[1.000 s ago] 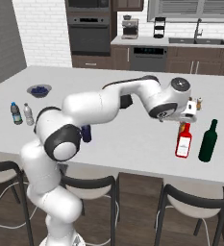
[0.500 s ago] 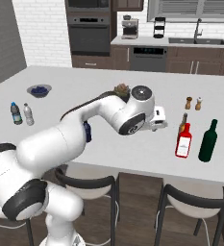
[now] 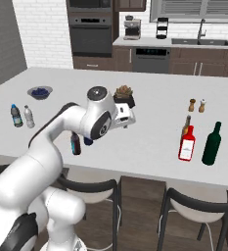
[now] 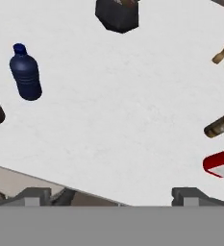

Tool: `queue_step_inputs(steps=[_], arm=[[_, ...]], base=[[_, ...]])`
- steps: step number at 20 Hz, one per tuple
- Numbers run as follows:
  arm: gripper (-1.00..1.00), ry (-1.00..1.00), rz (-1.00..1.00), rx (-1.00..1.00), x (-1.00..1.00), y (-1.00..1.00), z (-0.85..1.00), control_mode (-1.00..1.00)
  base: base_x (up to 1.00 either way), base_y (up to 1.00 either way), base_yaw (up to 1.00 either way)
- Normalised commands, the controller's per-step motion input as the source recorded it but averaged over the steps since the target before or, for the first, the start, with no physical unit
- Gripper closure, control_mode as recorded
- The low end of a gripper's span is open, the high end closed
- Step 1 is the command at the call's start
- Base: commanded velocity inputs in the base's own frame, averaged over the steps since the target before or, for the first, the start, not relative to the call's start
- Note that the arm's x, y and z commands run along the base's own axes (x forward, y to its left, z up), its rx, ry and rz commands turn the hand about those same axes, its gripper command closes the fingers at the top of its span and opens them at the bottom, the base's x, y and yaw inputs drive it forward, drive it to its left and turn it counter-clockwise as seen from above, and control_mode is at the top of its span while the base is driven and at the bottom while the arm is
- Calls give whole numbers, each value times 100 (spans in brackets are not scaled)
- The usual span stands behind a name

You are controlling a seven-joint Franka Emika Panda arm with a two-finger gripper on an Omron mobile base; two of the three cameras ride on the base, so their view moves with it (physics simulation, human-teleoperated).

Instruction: Move the plastic bottles in the middle to the plastics group, and the glass bottles in the middle to the glass group.

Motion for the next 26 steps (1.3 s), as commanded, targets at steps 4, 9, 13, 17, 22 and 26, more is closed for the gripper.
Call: queue_step_inputs(steps=[4, 9, 13, 17, 22, 26], arm=[[-100, -3, 2, 1, 0, 99, 54, -100], [-100, 1, 12, 0, -12, 99, 13, -100], [-100, 0, 14, 1, 0, 78, 0, -100], [-100, -7, 4, 3, 0, 55, 7, -100], [-100, -3, 0, 11, 0, 27, 1, -100], [-100, 22, -4, 0, 0, 64, 8, -100]], base=[[0, 0, 0], [0, 0, 0], [0, 0, 0], [0, 0, 0], [0, 0, 0], [0, 0, 0]])
